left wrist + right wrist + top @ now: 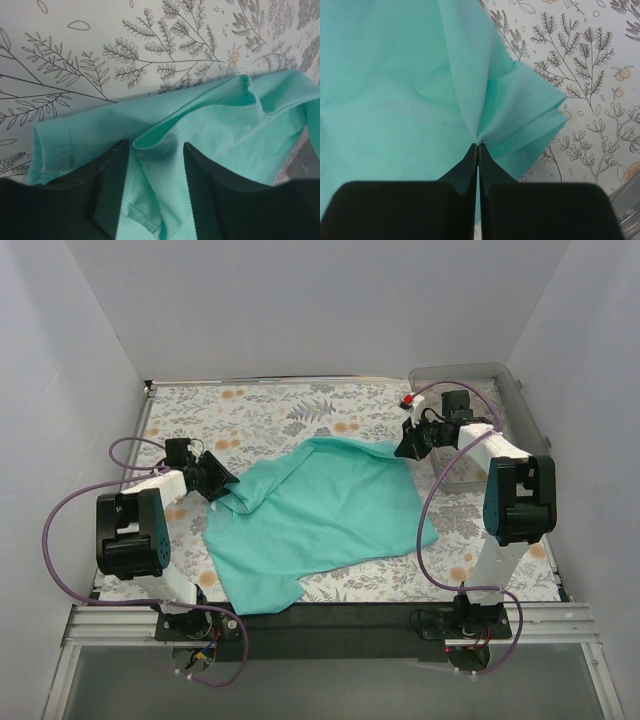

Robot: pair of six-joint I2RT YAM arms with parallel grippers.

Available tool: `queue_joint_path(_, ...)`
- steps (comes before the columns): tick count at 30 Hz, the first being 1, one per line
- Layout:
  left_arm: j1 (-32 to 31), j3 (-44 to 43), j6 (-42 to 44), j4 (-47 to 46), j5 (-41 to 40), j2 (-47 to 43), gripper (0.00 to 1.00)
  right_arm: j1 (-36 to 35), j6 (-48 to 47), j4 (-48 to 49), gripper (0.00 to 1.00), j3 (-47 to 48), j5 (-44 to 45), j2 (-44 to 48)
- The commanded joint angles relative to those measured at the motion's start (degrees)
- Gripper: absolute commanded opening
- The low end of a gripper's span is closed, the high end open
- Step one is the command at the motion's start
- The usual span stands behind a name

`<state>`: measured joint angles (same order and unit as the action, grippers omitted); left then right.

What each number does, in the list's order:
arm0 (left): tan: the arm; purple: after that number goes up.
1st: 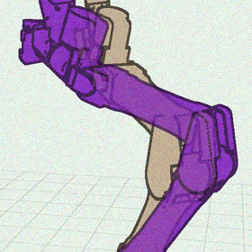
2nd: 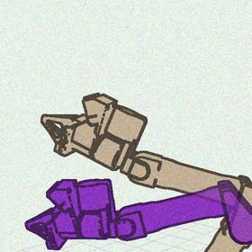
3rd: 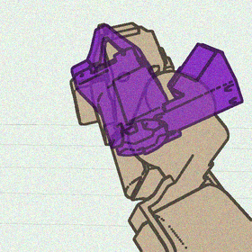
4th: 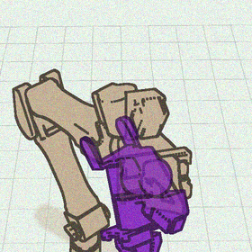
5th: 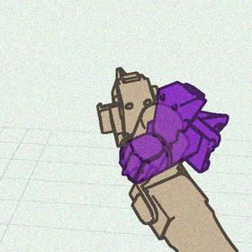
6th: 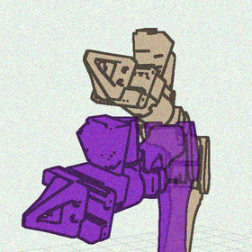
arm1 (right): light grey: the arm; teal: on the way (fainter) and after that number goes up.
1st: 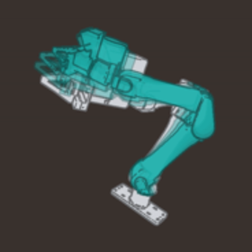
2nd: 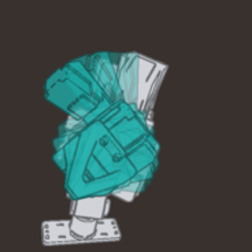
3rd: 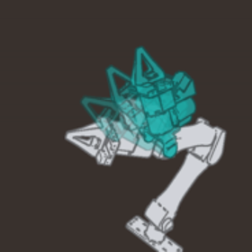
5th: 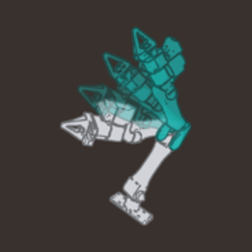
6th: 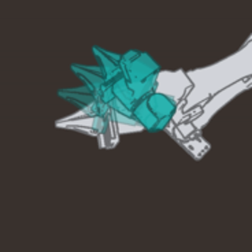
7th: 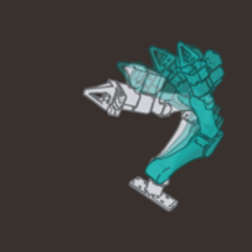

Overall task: Fold and stack the t-shirts
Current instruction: Flatten the tshirt out

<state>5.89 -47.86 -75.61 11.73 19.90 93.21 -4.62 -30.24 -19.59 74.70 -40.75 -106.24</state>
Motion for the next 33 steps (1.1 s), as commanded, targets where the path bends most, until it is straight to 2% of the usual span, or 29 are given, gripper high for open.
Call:
queue_joint_path(1, 0.0, -2.2, 0.1, -1.4, -0.2, 0.1, 0.4, -0.2, 0.0, 0.1, 0.01, 0.9, -1.3, -0.2)
queue_joint_path(2, 0.0, -2.3, 0.1, -1.4, -0.1, 0.2, 0.36, -0.2, 0.0, 0.1, 0.01, 0.9, -1.2, -0.2)
queue_joint_path(3, 0.0, -2.2, 0.2, -1.6, -0.3, 0.1, 0.23, -0.2, 0.0, 0.1, 0.01, 0.9, -1.3, -0.2)
queue_joint_path(6, 0.0, -2.5, 0.6, -2.1, -0.8, -1.5, 0.08, -0.2, -0.3, 0.0, 0.01, 0.8, -1.2, -0.2)
queue_joint_path(7, 0.1, -2.8, 0.8, -2.2, -1.0, -2.1, 0.01, -0.2, -0.4, 0.0, 0.01, 0.8, -1.2, -0.2)
queue_joint_path(13, 0.0, -5.5, 6.2, -2.8, -2.1, -6.2, 0.0, -0.7, -1.2, -0.4, 0.01, 4.0, 0.5, -1.2)
queue_joint_path(18, 0.0, -7.7, 12.6, -6.7, -2.5, -9.6, 0.0, -0.7, 1.0, -2.2, 0.01, 15.4, 3.1, -4.8)
queue_joint_path(21, 0.0, -7.3, 15.6, -11.4, -2.1, -12.4, 0.0, -0.7, 3.2, -2.5, 0.01, 21.5, 4.5, -5.9)
queue_joint_path(24, 0.0, -4.4, 17.3, -20.5, -0.4, -15.6, 0.0, -0.7, 5.3, -2.5, 0.01, 26.3, 5.4, -7.5)
queue_joint_path(28, -0.1, -1.0, 20.3, -29.4, 0.8, -18.4, 0.0, -0.7, 6.2, -2.4, 0.01, 29.6, 5.1, -7.4)
queue_joint_path(33, 0.0, 2.1, 24.5, -35.5, 0.8, -22.8, 0.0, -0.6, 6.0, -2.4, 0.01, 30.9, 2.8, -5.2)
